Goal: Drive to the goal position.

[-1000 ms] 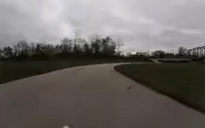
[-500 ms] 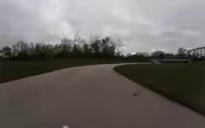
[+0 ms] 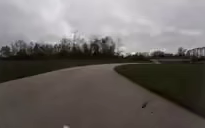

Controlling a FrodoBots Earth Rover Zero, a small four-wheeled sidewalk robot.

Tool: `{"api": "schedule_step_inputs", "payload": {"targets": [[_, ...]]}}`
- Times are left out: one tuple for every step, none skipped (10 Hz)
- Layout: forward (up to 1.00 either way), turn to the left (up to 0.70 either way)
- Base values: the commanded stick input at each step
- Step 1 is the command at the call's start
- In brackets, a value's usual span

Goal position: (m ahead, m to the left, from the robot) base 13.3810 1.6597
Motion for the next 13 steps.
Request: {"api": "schedule_step_inputs", "payload": {"targets": [[1.00,0.00],[1.00,0.00],[1.00,0.00],[1.00,0.00],[1.00,0.00],[1.00,0.00],[1.00,0.00],[1.00,0.00],[1.00,0.00],[1.00,0.00],[1.00,0.00],[1.00,0.00],[1.00,0.00]]}}
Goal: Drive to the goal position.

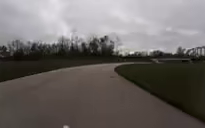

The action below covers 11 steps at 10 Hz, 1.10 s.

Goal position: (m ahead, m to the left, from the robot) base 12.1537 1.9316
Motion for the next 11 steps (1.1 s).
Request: {"api": "schedule_step_inputs", "payload": {"targets": [[1.00,0.00],[1.00,0.00],[1.00,0.00],[1.00,0.11],[1.00,0.38],[1.00,0.40],[1.00,0.00],[1.00,0.00],[1.00,0.00],[1.00,0.00],[1.00,0.00]]}}
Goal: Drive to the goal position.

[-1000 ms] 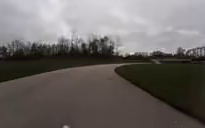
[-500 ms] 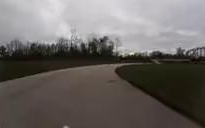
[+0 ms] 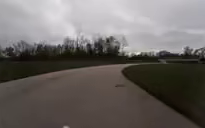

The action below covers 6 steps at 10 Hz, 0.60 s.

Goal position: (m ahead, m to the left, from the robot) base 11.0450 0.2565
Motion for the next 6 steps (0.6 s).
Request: {"api": "schedule_step_inputs", "payload": {"targets": [[1.00,0.00],[1.00,0.00],[1.00,0.00],[1.00,0.00],[1.00,0.00],[1.00,0.00]]}}
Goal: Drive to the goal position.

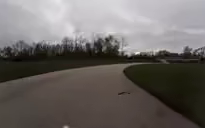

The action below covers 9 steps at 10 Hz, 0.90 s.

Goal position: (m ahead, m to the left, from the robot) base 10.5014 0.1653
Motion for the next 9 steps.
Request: {"api": "schedule_step_inputs", "payload": {"targets": [[1.00,0.00],[1.00,0.00],[1.00,0.00],[1.00,0.00],[1.00,0.00],[1.00,0.00],[1.00,0.00],[1.00,0.00],[1.00,0.00]]}}
